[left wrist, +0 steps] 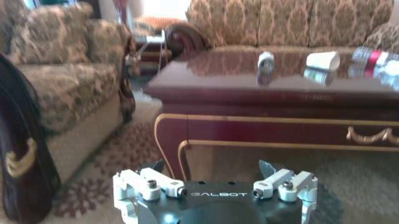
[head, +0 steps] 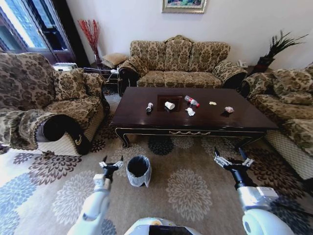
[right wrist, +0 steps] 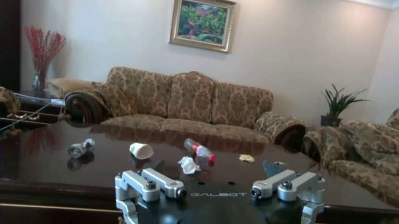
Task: Move to the front of the table and place the trash on the table into the trash bin.
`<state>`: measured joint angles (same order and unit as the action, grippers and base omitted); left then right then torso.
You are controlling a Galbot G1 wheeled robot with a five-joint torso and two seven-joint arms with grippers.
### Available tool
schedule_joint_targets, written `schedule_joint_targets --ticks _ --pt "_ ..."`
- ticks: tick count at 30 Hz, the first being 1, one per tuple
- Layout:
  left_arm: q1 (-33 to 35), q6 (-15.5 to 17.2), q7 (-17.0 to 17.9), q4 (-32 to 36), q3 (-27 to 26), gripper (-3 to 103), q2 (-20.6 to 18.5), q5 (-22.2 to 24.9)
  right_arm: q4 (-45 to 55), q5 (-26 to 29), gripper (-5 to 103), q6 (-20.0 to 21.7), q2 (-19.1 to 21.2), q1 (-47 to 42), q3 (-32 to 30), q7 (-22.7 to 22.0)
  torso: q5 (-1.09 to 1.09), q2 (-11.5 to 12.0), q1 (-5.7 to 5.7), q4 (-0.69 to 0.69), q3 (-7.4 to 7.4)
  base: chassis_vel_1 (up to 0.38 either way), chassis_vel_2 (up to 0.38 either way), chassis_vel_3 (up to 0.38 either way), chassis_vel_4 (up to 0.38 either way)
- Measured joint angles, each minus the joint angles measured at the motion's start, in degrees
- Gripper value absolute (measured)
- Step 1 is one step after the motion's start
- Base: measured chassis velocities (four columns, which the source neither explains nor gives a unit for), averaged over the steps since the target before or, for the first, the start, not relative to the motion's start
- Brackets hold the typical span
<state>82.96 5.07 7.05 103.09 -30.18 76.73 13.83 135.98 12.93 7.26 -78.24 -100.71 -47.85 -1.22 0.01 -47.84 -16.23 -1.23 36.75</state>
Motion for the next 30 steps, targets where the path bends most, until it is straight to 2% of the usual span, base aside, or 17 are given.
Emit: schedule_joint_targets --ticks 8,16,26,30 --pt "-2.68 -0.07 -0.25 -3.73 0.83 100 0.80 0.63 -0.62 -0.13 100 -1.04 -0.50 0.19 -0.15 0.00 -0.02 0.00 0.00 -0.01 0.00 0.000 0.000 0.000 0.000" --pt "-2.15 -0.89 -1.19 -5.14 0.46 100 1.40 0.34 -0.69 -0.45 100 -1.07 -0.49 0.05 -0.02 -0.01 -0.01 0.00 0.01 -0.01 0.00 -0.006 0.014 0.006 -0.009" --pt "-1.20 -2.09 -1.86 -6.37 -1.37 100 1.85 0.24 -0.53 -1.52 100 -0.28 -0.39 0.16 0.96 0.07 -0.01 0.00 0.00 -0.01 -0.01 -0.129 0.139 0.129 -0.151" --pt "-1.69 -2.28 -2.45 -9.89 -1.90 100 2.08 0.73 0.00 -2.09 100 0.87 -0.19 -0.26 1.01 1.75 0.00 0.00 -0.01 -0.01 0.00 -0.199 0.232 0.230 -0.234"
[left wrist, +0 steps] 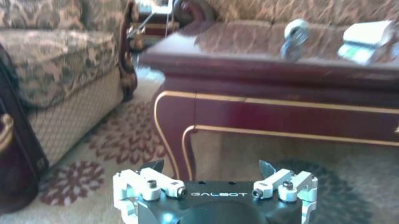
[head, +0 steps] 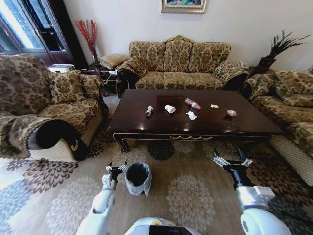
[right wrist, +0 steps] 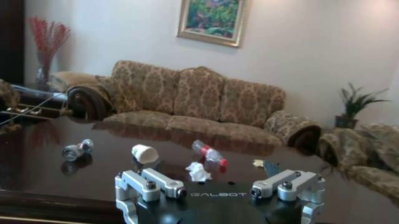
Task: Move to the front of the table and place the trash on the table into the trash bin.
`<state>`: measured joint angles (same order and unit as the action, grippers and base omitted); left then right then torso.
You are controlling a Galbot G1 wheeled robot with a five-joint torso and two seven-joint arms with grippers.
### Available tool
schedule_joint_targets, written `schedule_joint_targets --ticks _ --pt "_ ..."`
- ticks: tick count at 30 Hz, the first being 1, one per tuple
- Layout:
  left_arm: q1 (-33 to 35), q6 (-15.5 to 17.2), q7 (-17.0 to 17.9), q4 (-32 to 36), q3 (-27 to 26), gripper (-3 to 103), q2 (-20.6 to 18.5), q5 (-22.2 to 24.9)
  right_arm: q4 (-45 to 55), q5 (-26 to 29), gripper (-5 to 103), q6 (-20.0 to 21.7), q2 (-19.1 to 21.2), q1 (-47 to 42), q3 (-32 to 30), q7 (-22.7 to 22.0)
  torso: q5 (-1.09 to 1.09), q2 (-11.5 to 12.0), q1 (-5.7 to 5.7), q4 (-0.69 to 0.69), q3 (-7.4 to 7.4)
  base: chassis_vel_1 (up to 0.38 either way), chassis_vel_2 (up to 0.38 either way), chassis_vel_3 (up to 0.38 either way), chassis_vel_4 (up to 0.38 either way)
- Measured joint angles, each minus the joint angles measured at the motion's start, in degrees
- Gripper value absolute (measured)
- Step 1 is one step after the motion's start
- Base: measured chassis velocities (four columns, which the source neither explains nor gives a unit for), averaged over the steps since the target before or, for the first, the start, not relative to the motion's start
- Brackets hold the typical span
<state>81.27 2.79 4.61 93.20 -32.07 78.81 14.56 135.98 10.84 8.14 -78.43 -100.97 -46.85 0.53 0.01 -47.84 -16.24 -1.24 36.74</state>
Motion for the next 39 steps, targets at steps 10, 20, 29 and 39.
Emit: schedule_joint_targets --ticks 10,20,29,39 --pt "-1.58 -2.12 -1.17 -13.69 -1.52 100 1.01 -0.64 -0.58 -0.19 100 -0.09 0.36 -0.76 -0.14 0.00 -0.01 0.01 0.04 -0.01 -0.01 -0.108 0.096 0.070 -0.077" --pt "-4.99 -5.78 -2.57 -26.07 -1.36 100 3.28 -1.97 -1.13 -0.36 100 -0.29 1.14 -1.02 -0.06 -0.55 0.00 -0.01 0.00 -0.01 0.00 0.020 -0.022 -0.011 0.019" --pt "-7.71 -7.89 -3.66 -30.66 -0.72 100 5.60 -2.87 -1.13 -0.77 100 0.22 1.86 -1.20 -0.17 -1.45 -0.01 -0.01 0.01 0.00 0.00 0.000 0.000 0.000 0.000" --pt "-11.43 -8.01 -3.48 -36.83 -0.36 100 5.45 -4.31 -1.09 -2.30 100 0.07 0.98 -1.76 0.01 -1.49 -0.01 -0.01 0.01 0.00 0.00 0.000 0.000 0.000 0.000"
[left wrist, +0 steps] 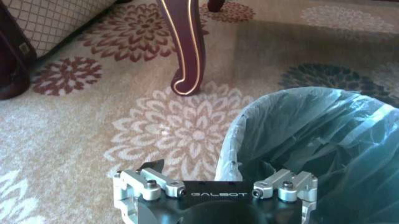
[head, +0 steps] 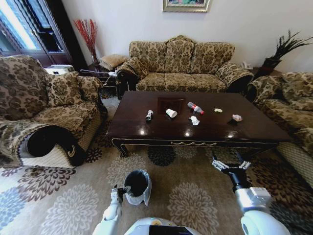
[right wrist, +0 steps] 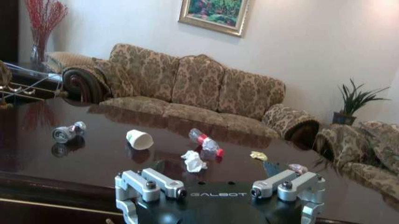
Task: Move to the front of the table and place the trash on the table into the trash bin.
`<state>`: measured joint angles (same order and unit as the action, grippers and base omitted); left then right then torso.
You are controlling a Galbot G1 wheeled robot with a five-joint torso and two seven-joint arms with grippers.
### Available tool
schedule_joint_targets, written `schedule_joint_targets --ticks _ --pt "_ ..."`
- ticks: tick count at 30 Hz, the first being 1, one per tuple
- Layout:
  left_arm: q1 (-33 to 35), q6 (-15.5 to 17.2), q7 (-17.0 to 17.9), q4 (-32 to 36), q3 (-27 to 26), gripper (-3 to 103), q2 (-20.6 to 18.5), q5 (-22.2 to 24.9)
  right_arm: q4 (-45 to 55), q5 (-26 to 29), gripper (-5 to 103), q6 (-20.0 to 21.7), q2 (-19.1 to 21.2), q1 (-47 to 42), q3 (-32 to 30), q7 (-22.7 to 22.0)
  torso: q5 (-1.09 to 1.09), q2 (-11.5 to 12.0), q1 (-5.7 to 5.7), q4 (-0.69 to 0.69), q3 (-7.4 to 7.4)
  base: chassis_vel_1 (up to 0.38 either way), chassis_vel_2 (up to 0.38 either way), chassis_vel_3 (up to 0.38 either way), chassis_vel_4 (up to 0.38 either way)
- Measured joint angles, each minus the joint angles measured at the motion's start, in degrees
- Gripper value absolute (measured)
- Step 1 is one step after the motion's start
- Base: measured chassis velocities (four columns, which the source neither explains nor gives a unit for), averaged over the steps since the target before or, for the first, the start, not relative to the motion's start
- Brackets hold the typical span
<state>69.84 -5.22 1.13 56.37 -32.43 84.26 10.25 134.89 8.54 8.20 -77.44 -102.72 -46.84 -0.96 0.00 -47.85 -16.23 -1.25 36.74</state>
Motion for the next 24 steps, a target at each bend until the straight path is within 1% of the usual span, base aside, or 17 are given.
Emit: schedule_joint_targets --ticks 2,4,7,8,13,14,15,16,17,18,19,20,21,22,24 --pt "-1.00 0.88 0.50 -1.12 0.69 100 0.02 -0.10 -0.11 -0.17 100 -0.12 0.04 -0.16 -0.19 -0.03 0.00 0.00 0.00 0.00 0.00 0.000 0.000 0.000 0.000" --pt "-1.22 1.10 0.81 -1.42 1.09 100 0.02 -0.11 -0.19 -0.14 100 -0.13 0.04 -0.18 -0.19 -0.04 0.00 0.00 0.00 0.00 0.00 0.000 0.000 0.000 0.000" --pt "-2.11 3.37 1.67 -2.23 2.70 100 0.09 -0.21 -0.24 0.84 100 0.38 0.02 -0.34 0.21 -0.12 0.00 0.00 0.00 -0.01 0.00 0.000 0.000 0.000 0.000" --pt "-2.11 3.37 1.67 -2.23 2.70 100 0.09 -0.21 -0.24 0.84 100 0.38 0.02 -0.34 0.21 -0.12 0.00 0.00 0.00 -0.01 0.00 0.000 0.000 0.000 0.000" --pt "-3.64 5.79 2.73 -2.68 3.46 100 0.56 -0.55 -0.79 0.76 100 0.35 -0.37 -0.56 0.18 -0.12 -0.03 0.00 0.00 -0.02 0.00 0.000 0.000 0.000 0.000" --pt "-3.74 6.18 2.82 -2.58 3.54 103 0.60 -0.56 -0.90 0.76 100 0.29 -0.43 -0.62 0.13 -0.12 -0.03 0.00 0.00 -0.02 0.00 0.000 0.000 0.000 0.000" --pt "-3.93 7.29 2.95 -2.20 3.82 101 0.66 -0.58 -1.28 0.76 100 0.08 -0.56 -0.77 0.05 -0.12 -0.01 0.00 0.00 -0.02 0.00 0.000 0.000 0.000 0.000" --pt "-3.93 7.29 2.95 -2.20 3.82 101 0.66 -0.58 -1.28 0.76 100 0.08 -0.56 -0.77 0.05 -0.12 -0.01 0.00 0.00 -0.02 0.00 0.000 0.000 0.000 0.000" --pt "-3.99 8.19 2.95 -1.84 4.05 101 0.71 -0.62 -1.49 0.76 100 -0.04 -0.64 -0.83 0.01 -0.12 0.04 0.00 0.00 0.01 0.00 0.000 0.000 0.000 0.000" --pt "-4.04 9.10 2.95 -1.48 4.19 95 0.73 -0.69 -1.74 0.76 100 -0.16 -0.72 -0.86 -0.01 -0.12 0.05 0.00 0.00 0.02 0.00 0.000 0.000 0.000 0.000" --pt "-4.04 9.10 2.95 -1.48 4.19 95 0.73 -0.69 -1.74 0.76 100 -0.16 -0.72 -0.86 -0.01 -0.12 0.05 0.00 0.00 0.02 0.00 0.000 0.000 0.000 0.000" --pt "-4.09 9.43 3.09 -1.36 4.21 91 0.78 -0.98 -1.92 0.76 100 -0.19 -0.78 -0.86 -0.01 -0.12 0.01 0.00 0.00 0.01 0.00 0.000 0.000 0.000 0.000" --pt "-4.09 9.48 3.26 -1.23 4.22 91 0.90 -1.35 -2.04 0.76 100 -0.21 -0.82 -0.82 0.00 -0.12 0.01 0.00 0.00 0.00 0.00 0.000 0.000 0.000 0.000" --pt "-4.03 9.48 3.46 -0.91 4.23 83 0.98 -1.68 -2.16 0.75 100 -0.23 -0.83 -0.76 0.07 -0.10 0.04 0.00 0.00 0.00 0.00 0.000 0.000 0.000 0.000" --pt "-3.93 9.48 3.53 -0.67 4.20 83 0.95 -1.76 -2.26 0.73 100 -0.24 -0.86 -0.69 0.16 -0.07 0.01 0.00 0.00 0.01 0.00 0.000 0.000 0.000 0.000"
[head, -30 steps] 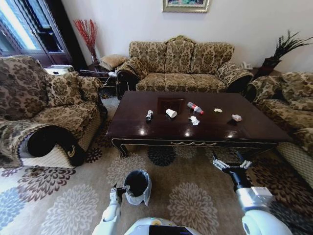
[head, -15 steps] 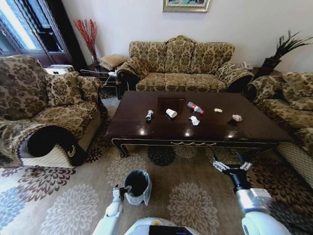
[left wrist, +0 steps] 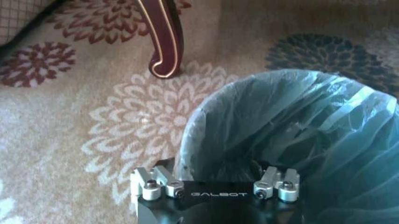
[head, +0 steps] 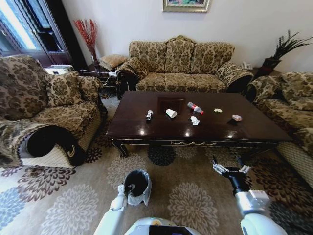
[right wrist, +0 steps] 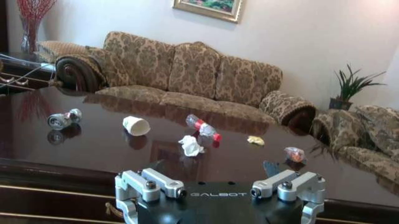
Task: Move to the front of the table and place the trash on the table into the trash bin.
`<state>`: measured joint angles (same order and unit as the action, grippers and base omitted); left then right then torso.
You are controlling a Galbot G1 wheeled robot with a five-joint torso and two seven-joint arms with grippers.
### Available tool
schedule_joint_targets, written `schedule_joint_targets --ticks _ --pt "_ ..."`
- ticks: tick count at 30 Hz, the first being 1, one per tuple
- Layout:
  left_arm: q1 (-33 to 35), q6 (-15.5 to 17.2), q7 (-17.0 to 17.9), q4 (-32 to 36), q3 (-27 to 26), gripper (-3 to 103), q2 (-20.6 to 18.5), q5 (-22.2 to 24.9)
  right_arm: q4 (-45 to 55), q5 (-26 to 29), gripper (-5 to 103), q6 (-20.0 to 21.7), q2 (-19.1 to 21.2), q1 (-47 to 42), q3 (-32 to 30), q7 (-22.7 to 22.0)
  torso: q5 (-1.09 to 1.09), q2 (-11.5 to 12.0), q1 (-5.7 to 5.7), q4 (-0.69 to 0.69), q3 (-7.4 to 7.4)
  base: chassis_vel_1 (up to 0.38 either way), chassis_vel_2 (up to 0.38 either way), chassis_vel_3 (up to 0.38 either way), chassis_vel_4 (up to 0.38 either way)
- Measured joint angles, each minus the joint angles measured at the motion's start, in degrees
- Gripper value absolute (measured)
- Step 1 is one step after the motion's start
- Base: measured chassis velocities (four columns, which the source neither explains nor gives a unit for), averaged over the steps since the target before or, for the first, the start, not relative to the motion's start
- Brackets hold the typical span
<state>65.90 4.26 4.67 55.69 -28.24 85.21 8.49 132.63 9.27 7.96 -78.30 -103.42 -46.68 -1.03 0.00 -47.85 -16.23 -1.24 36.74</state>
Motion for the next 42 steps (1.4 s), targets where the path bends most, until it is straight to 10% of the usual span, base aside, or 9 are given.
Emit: schedule_joint_targets --ticks 30,42 --pt "-0.57 -0.44 -0.29 -1.45 -0.92 2 -0.41 -0.53 -1.48 -0.72 100 -0.79 -0.03 0.95 -0.21 0.27 -0.02 0.00 0.00 -0.02 0.00 0.000 0.000 0.000 0.000" --pt "3.92 -0.96 -1.39 6.84 -2.62 2 -2.31 0.74 -1.44 -0.10 100 -0.85 -0.48 1.77 -0.62 0.16 0.00 0.00 0.00 -0.01 0.00 0.000 0.000 0.000 0.000"
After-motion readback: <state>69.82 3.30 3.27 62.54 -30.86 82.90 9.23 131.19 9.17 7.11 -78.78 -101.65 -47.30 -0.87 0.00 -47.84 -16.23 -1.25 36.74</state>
